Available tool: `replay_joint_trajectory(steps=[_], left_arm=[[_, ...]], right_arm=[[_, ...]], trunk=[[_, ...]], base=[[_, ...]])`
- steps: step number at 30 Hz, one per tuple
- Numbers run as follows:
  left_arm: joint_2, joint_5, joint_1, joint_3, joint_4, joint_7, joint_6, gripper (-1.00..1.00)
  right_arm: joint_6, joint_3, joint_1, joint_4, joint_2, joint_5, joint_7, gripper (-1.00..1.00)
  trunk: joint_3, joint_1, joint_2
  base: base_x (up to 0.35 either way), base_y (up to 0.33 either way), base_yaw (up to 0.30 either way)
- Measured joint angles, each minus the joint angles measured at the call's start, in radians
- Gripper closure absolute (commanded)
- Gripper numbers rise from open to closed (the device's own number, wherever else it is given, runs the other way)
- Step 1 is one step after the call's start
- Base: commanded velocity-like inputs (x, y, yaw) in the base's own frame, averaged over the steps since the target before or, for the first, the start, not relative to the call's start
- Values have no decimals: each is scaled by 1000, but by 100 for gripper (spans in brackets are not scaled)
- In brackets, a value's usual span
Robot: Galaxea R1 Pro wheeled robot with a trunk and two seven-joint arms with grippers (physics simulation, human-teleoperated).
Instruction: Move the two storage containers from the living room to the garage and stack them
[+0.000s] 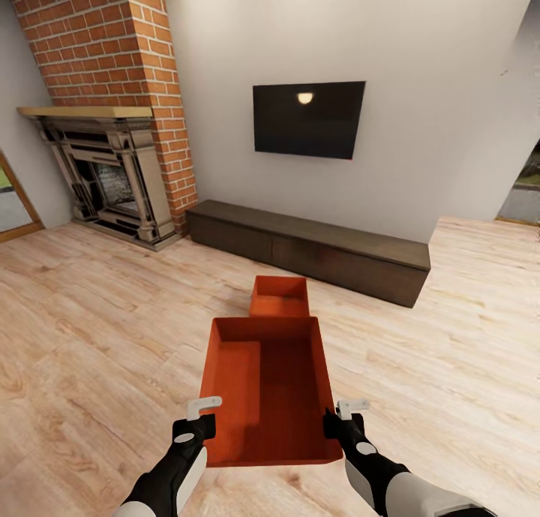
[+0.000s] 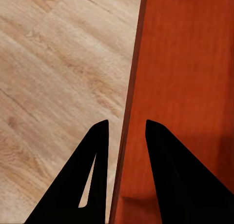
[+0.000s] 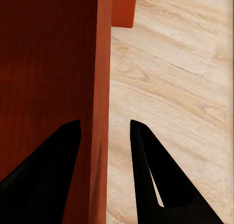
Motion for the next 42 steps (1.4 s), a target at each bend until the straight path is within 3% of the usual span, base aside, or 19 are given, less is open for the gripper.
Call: replay_joint_trajectory(steps=[42], left_arm=[[-2,-4,1,3,-3,1,3,100]], right_arm=[[0,1,0,0,0,-2,0,100]], trunk=[[67,0,0]], base=[[0,0,-96]])
